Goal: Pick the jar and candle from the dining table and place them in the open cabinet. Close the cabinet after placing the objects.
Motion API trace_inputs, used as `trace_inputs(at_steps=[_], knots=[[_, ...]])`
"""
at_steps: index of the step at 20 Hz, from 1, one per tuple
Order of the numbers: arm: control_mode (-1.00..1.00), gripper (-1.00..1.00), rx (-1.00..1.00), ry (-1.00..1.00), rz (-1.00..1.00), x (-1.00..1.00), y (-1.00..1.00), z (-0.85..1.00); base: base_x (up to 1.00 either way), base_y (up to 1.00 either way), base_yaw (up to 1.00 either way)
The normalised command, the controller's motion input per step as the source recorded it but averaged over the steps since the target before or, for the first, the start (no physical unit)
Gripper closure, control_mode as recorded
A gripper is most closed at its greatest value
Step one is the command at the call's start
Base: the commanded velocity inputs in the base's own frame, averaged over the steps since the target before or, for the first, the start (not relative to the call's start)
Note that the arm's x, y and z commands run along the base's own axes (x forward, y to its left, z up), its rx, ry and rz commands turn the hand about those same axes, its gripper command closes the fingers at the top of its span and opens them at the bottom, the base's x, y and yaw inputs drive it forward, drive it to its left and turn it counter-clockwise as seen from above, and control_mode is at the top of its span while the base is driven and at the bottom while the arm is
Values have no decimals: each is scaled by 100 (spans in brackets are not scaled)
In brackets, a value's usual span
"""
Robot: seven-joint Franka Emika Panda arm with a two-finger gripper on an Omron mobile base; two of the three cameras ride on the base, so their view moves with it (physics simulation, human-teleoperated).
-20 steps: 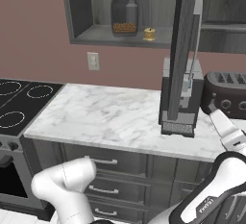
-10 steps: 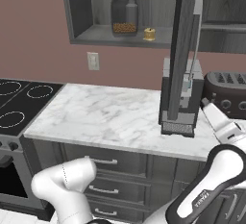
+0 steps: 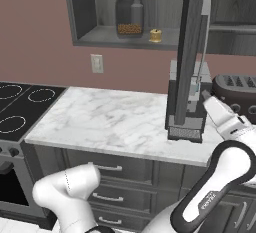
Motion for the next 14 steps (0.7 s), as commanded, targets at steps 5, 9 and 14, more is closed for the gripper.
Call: trace_inputs(at_steps=[5,9,14], knots=[[-100,-100,-7,-25,3,-52,61,48,0,0,0],[-100,-100,-16,-24,0,-52,92,31,0,0,0],[-100,-100,-20,-23,0,-49,100,16,0,0,0]])
